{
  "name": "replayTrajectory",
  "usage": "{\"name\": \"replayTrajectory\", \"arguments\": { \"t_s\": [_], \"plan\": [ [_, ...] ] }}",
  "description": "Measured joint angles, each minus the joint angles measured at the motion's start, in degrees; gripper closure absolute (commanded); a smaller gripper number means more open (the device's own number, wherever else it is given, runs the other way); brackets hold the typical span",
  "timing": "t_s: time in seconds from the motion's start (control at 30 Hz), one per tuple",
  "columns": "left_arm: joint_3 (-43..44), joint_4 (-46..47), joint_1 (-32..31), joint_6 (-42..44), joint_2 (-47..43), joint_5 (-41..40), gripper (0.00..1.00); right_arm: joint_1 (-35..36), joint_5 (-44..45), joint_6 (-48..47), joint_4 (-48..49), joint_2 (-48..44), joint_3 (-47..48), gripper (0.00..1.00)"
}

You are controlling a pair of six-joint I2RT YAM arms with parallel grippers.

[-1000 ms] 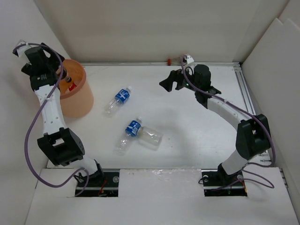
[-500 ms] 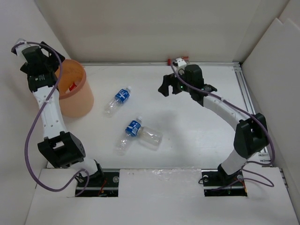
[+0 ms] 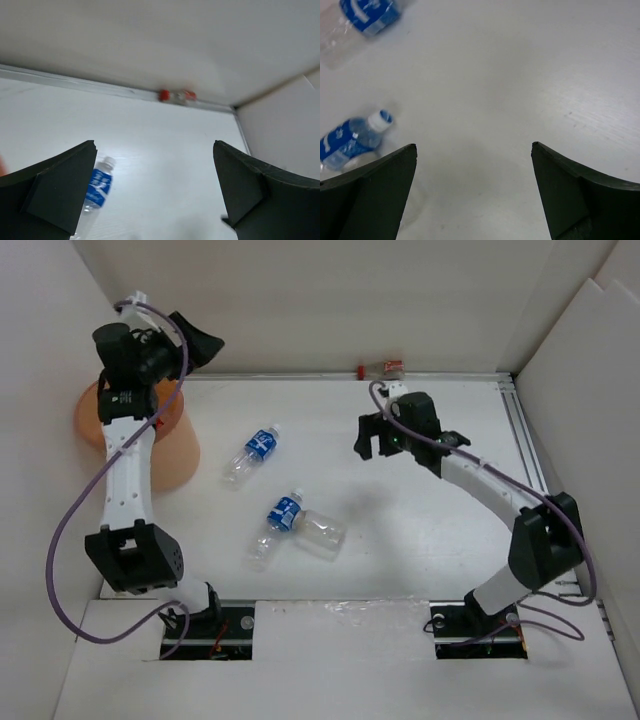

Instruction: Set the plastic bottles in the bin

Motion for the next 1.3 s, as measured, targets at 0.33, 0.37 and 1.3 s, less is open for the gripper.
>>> {"name": "replayTrajectory", "arguments": {
  "t_s": [0.33, 0.37, 1.3],
  "plan": [
    [-1.2, 2.3, -12.4, -0.5, 6.8, 11.4, 0.0, -14.0, -1.2, 7.0, 5.2, 31.2, 34.5, 0.0],
    [-1.2, 2.2, -13.1, -0.4, 6.8, 11.7, 0.0, -15.3, -1.8, 7.6, 5.6, 34.4, 37.5, 0.0],
    [-1.2, 2.8, -14.4, 0.5, 6.7, 16.5, 0.0, -28.5, -12.7, 18.9, 12.5, 72.2, 76.6, 0.0]
  ]
}}
